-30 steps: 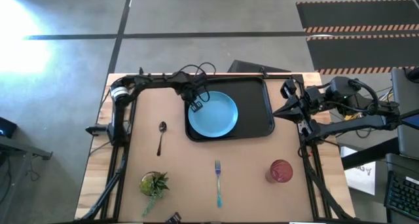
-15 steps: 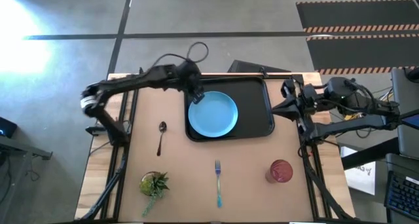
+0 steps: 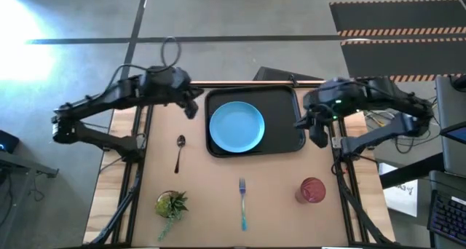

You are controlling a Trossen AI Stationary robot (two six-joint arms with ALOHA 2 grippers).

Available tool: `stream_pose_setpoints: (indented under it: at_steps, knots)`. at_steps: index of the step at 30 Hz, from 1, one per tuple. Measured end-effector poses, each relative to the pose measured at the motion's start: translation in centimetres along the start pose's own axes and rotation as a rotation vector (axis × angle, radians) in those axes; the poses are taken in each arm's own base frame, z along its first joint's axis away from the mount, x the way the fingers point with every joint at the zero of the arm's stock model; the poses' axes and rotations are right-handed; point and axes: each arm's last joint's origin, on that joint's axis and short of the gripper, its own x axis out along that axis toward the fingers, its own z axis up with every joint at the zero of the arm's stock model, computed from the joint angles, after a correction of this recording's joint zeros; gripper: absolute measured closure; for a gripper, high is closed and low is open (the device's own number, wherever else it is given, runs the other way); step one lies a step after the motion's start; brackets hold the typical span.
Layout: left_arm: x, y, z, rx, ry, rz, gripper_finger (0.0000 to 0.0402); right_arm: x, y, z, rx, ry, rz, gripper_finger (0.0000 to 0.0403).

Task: Pick and place plate/cup/fork/spoon on tray
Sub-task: Put the red cup on the top right of the blue plate on the black tray

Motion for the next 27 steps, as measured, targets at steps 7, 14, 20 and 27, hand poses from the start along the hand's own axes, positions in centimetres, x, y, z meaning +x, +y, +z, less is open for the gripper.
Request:
stream_pose_setpoints:
  at_steps: [7, 14, 20, 27]
  knots:
    - [-2.0, 0.2, 0.1, -0.006, -0.052, 0.003, 0.0402, 1.2, 0.8, 1.8, 0.131, 0.189, 0.012, 0.0394]
    - [-2.1, 0.4, -0.6, 0.016, 0.012, 0.015, 0.0402, 3.4, 1.1, 2.3, 0.218, 0.273, 0.002, 0.0394]
    - [-2.1, 0.4, -0.6, 0.036, 0.020, 0.016, 0.0402, 5.8, 0.6, 1.4, 0.260, 0.377, -0.032, 0.0383]
    - [-2.6, 0.5, -0.6, 0.044, 0.006, 0.013, 0.0402, 7.1, 0.1, 0.2, 0.318, 0.452, -0.059, 0.0330]
